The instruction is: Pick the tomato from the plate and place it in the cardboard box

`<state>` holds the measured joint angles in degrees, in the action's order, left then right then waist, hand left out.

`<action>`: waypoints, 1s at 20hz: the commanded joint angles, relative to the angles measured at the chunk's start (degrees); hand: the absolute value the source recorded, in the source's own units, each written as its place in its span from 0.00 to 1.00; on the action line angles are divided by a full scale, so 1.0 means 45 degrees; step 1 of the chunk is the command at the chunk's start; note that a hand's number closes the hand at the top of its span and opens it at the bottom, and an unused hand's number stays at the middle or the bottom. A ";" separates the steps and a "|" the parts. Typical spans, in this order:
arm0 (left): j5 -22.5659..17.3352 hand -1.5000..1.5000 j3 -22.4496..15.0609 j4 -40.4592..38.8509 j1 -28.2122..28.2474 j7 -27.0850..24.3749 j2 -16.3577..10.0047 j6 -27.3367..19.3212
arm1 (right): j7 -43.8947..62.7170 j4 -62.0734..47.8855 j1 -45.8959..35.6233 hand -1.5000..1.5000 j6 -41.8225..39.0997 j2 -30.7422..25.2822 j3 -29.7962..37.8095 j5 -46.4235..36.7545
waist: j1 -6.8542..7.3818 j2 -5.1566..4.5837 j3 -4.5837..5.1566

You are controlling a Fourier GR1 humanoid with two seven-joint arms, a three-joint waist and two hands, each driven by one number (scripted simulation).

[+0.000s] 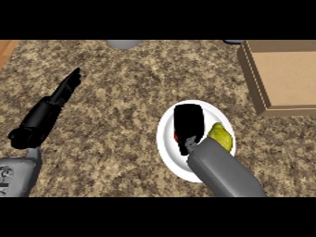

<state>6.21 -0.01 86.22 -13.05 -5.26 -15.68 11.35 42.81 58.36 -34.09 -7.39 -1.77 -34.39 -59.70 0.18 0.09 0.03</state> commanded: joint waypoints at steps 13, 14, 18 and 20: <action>-0.0211 0.50 0.0380 0.0037 0.0326 0.0101 -0.0250 0.0125 | -1.4840 0.7077 0.1822 1.00 0.2178 -0.6236 -0.2885 0.2490 | -0.0729 0.0232 -0.0089; -0.0085 0.50 0.0326 0.0038 0.0594 -0.0129 -0.0185 0.0009 | -1.5541 0.7807 0.1990 1.00 0.2423 -0.6822 -0.2463 0.2975 | -0.0794 0.0221 -0.0066; -0.0088 0.50 0.0513 0.0273 0.0610 -0.0137 -0.0320 -0.0059 | -1.7921 0.8907 0.2964 1.00 0.2671 -0.9411 0.0377 0.6024 | -0.0897 0.0094 -0.0058; -0.0047 0.50 0.0463 0.0190 0.0574 -0.0037 -0.0045 -0.0295 | -1.8185 0.8993 0.3189 1.00 0.2270 -1.0181 0.2134 0.7823 | -0.1063 0.0075 -0.0049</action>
<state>5.99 1.94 86.78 -10.52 -5.46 -16.41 10.63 -32.14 95.55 -21.98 2.92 -39.42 -35.66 -35.92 -3.84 0.70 -0.25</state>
